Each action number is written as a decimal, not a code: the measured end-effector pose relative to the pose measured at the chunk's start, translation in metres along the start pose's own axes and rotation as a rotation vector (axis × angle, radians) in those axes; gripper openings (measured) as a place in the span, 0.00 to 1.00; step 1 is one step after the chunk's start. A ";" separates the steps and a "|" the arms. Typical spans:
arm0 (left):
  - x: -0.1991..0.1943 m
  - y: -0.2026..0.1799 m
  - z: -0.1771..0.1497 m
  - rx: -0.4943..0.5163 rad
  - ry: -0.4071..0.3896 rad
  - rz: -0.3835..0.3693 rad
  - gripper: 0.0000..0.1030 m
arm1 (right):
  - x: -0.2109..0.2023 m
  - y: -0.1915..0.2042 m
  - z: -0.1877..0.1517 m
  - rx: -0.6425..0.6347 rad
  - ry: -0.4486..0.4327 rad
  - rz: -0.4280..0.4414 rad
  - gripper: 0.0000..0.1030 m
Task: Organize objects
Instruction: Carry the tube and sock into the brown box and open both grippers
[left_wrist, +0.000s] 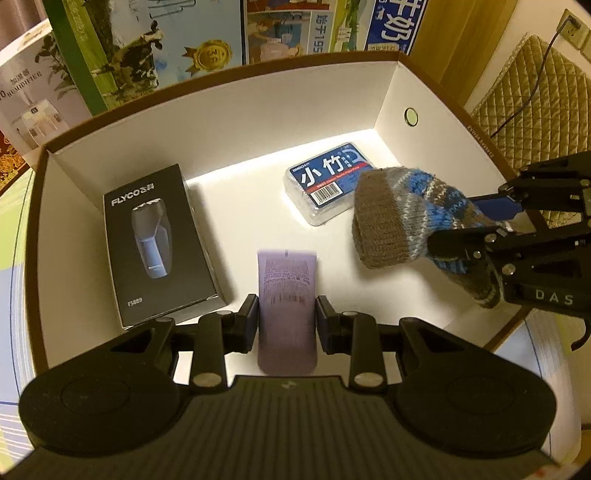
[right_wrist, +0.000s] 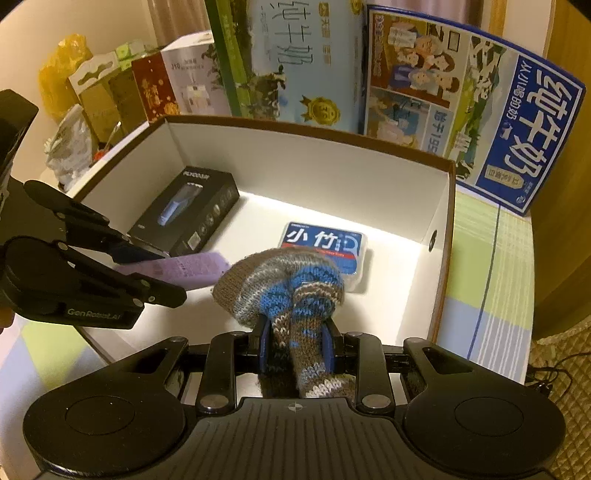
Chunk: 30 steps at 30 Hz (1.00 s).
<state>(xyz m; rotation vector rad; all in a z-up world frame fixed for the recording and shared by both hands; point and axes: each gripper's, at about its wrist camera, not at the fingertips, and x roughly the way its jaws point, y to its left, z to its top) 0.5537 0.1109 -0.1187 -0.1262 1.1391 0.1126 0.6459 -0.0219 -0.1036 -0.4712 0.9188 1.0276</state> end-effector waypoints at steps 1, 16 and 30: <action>0.002 0.000 0.000 0.000 0.003 -0.001 0.26 | 0.001 0.000 0.001 -0.002 0.005 -0.002 0.24; -0.003 0.012 0.000 -0.008 -0.001 0.014 0.53 | 0.007 0.011 0.005 -0.052 0.001 -0.020 0.63; -0.023 0.019 -0.011 -0.036 -0.030 0.022 0.65 | -0.006 0.017 0.001 -0.020 -0.019 0.012 0.77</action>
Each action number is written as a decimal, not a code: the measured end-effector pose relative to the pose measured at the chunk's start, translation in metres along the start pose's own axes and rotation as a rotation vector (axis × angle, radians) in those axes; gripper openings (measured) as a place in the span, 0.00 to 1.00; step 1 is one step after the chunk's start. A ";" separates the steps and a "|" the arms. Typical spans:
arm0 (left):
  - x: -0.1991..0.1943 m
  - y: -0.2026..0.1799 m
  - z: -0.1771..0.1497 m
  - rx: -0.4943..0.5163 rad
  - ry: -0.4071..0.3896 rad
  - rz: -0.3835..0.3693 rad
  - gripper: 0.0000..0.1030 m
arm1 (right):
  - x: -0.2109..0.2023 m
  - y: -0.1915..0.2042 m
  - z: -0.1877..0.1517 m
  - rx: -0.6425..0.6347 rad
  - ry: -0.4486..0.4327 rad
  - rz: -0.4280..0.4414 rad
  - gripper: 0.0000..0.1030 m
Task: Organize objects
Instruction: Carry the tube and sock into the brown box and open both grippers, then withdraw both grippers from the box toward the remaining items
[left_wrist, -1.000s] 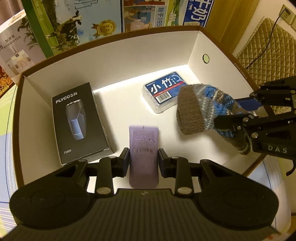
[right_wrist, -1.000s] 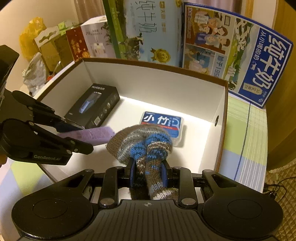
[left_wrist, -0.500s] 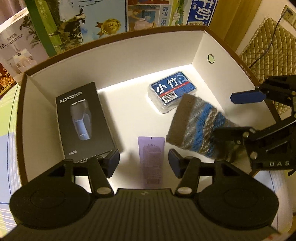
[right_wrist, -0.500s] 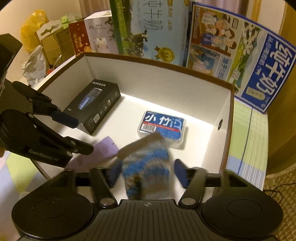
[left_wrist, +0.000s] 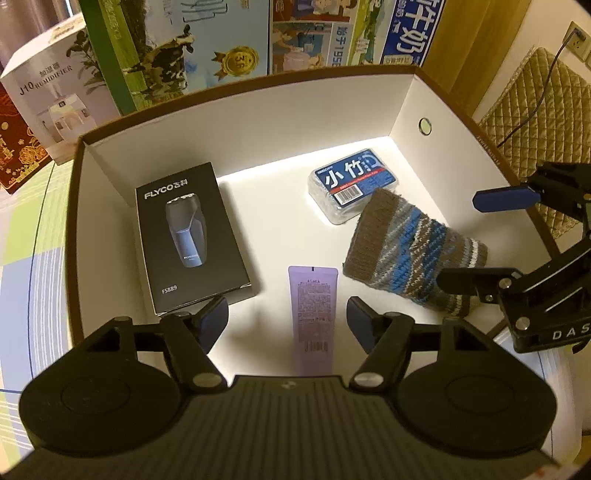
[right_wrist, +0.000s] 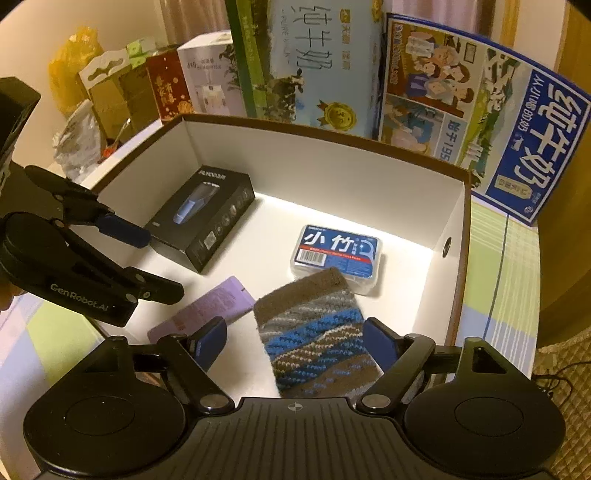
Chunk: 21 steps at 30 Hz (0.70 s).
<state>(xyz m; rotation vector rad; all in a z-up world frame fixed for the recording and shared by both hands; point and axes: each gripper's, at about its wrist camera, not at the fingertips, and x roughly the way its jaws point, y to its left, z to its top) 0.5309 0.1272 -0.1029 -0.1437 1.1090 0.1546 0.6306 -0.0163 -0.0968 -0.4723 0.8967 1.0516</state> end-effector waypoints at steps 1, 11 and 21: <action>-0.003 0.000 -0.001 -0.002 -0.006 -0.002 0.65 | -0.002 0.001 -0.001 0.005 -0.005 0.001 0.78; -0.036 -0.001 -0.009 -0.017 -0.067 -0.018 0.65 | -0.024 0.006 -0.008 0.050 -0.047 0.003 0.79; -0.080 -0.006 -0.029 -0.018 -0.145 -0.042 0.65 | -0.056 0.015 -0.022 0.102 -0.111 0.002 0.80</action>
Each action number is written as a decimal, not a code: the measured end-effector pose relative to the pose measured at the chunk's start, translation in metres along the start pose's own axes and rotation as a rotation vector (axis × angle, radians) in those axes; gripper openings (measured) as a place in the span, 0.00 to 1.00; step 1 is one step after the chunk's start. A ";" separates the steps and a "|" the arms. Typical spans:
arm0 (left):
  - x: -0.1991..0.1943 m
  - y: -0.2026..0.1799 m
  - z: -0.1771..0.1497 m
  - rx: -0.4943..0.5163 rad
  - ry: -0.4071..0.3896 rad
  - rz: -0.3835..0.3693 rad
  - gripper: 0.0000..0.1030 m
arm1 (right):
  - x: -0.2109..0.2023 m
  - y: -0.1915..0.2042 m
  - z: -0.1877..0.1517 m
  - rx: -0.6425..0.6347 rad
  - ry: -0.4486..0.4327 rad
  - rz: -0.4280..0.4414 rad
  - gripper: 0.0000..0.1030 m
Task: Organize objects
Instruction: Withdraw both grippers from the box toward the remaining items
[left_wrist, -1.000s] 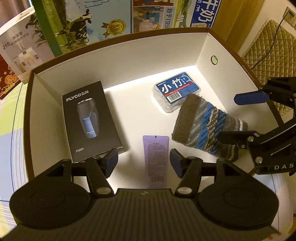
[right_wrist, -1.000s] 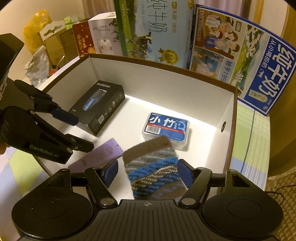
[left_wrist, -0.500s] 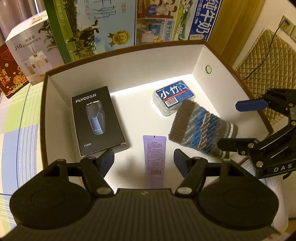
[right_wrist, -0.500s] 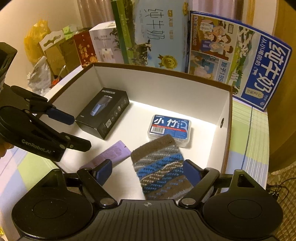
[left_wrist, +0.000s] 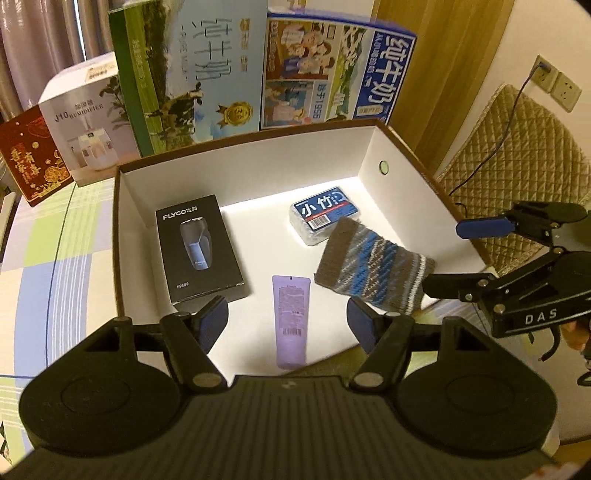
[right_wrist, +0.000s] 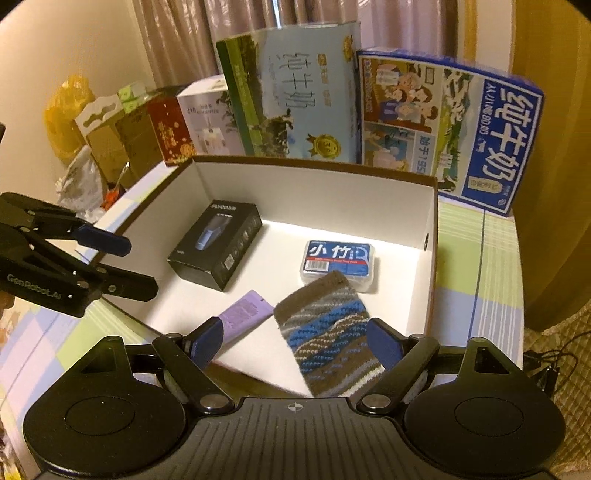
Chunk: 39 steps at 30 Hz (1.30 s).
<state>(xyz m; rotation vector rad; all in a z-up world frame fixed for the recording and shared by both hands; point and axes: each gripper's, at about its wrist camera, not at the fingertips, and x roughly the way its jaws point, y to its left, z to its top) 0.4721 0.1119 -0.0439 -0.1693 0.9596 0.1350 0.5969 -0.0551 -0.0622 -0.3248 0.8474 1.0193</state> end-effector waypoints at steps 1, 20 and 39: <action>-0.004 0.000 -0.002 0.001 -0.005 -0.002 0.65 | -0.004 0.002 -0.001 0.004 -0.006 0.001 0.80; -0.067 -0.003 -0.084 0.000 -0.065 0.001 0.65 | -0.067 0.038 -0.053 0.095 -0.082 -0.002 0.80; -0.076 -0.012 -0.156 -0.107 0.008 -0.014 0.65 | -0.071 0.071 -0.130 0.252 0.037 0.008 0.80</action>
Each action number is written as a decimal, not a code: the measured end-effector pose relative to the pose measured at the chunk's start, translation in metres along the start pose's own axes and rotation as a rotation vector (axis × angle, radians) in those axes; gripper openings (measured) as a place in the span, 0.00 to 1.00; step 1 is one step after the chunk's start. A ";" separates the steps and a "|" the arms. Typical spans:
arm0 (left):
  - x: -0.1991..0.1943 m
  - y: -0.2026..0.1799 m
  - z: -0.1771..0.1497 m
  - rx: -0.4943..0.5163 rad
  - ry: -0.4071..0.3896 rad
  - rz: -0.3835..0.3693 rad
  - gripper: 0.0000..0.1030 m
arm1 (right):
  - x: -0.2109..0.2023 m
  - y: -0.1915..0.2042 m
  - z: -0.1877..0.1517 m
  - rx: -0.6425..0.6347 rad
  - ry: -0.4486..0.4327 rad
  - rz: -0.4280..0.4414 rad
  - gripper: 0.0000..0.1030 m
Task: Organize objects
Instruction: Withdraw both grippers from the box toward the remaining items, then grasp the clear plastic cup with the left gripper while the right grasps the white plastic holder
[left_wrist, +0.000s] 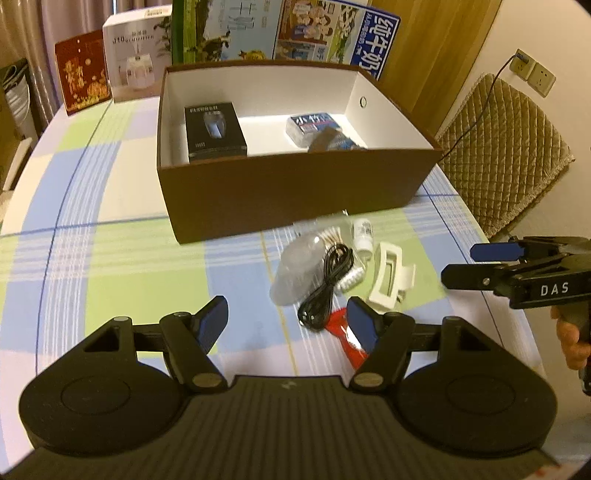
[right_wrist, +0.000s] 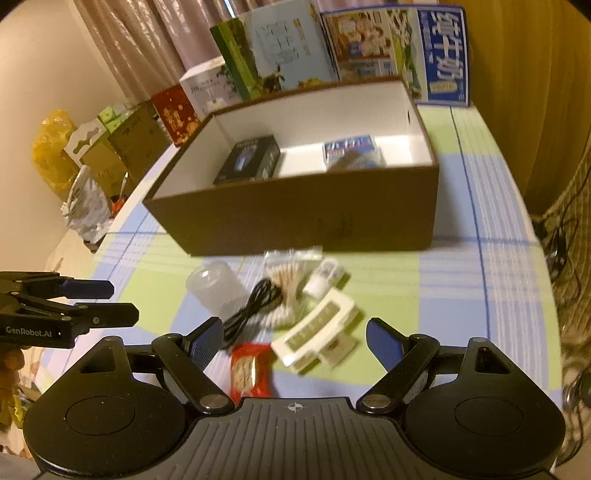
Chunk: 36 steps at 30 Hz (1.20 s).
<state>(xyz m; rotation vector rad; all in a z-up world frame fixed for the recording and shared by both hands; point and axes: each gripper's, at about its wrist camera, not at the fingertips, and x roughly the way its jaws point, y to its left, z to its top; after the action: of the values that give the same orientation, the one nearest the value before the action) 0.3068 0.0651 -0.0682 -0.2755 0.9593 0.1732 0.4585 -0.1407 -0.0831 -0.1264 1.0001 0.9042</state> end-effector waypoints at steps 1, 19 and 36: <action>0.001 0.000 -0.002 -0.003 0.004 0.001 0.65 | 0.001 0.000 -0.002 0.005 0.007 0.001 0.80; 0.013 -0.001 -0.012 -0.007 0.033 0.036 0.65 | 0.029 -0.001 -0.016 0.062 0.040 -0.089 0.48; 0.048 0.001 -0.007 0.080 0.031 0.045 0.62 | 0.060 -0.027 -0.012 0.063 0.074 -0.180 0.14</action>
<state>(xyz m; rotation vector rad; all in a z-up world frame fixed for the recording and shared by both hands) 0.3285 0.0650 -0.1120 -0.1832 1.0013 0.1717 0.4822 -0.1278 -0.1443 -0.1947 1.0667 0.7068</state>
